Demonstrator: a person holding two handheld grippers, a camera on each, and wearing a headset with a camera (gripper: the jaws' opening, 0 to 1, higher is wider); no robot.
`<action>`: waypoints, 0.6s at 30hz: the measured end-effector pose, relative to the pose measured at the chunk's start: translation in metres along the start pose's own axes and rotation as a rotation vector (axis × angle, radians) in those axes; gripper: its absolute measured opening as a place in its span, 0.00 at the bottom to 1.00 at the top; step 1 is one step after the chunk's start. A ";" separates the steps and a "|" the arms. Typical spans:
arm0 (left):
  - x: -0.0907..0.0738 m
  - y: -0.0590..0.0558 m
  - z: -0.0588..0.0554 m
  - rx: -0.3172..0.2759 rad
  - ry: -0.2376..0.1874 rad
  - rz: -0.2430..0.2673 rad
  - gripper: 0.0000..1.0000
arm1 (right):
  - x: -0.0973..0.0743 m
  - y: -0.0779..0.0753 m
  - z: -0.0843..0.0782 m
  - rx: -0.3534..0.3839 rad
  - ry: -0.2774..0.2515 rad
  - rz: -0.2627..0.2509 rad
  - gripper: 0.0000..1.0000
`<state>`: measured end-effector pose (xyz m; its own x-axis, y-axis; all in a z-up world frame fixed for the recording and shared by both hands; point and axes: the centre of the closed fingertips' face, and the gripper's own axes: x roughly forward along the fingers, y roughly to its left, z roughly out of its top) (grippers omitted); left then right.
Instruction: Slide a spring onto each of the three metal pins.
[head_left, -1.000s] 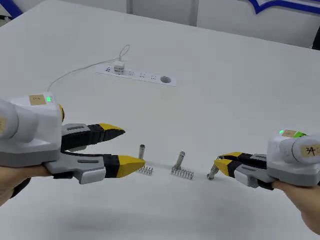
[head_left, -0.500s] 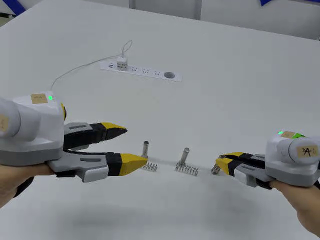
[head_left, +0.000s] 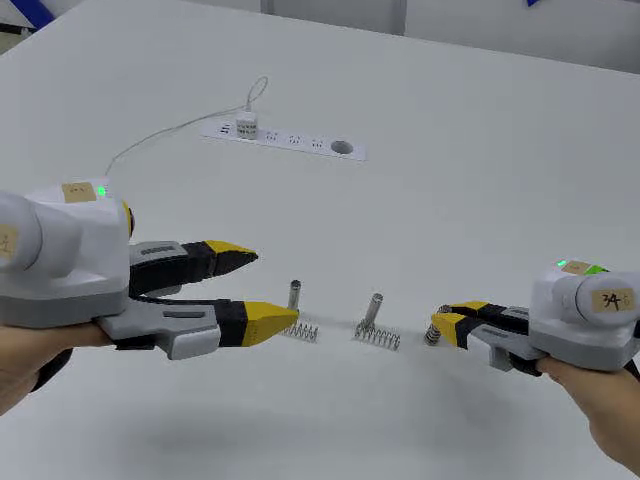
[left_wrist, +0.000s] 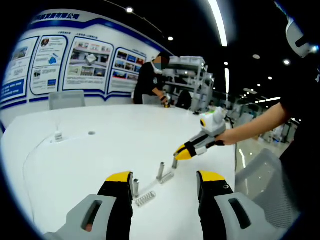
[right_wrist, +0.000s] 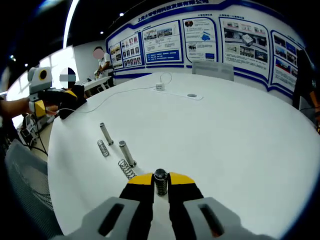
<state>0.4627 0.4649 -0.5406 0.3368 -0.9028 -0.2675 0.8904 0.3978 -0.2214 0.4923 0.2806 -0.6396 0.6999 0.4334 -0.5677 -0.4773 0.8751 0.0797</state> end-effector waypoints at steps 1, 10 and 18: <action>0.000 0.000 0.000 0.000 0.000 0.000 0.53 | 0.000 0.000 0.000 0.000 -0.001 -0.001 0.11; 0.000 -0.001 0.003 -0.003 -0.007 -0.004 0.53 | -0.001 0.002 -0.001 -0.015 0.004 0.002 0.11; -0.001 -0.002 0.004 0.001 -0.009 -0.007 0.53 | -0.002 0.001 -0.001 -0.023 0.010 0.000 0.11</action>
<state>0.4614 0.4644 -0.5364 0.3332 -0.9070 -0.2574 0.8932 0.3911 -0.2221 0.4899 0.2799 -0.6389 0.6946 0.4307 -0.5762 -0.4890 0.8701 0.0610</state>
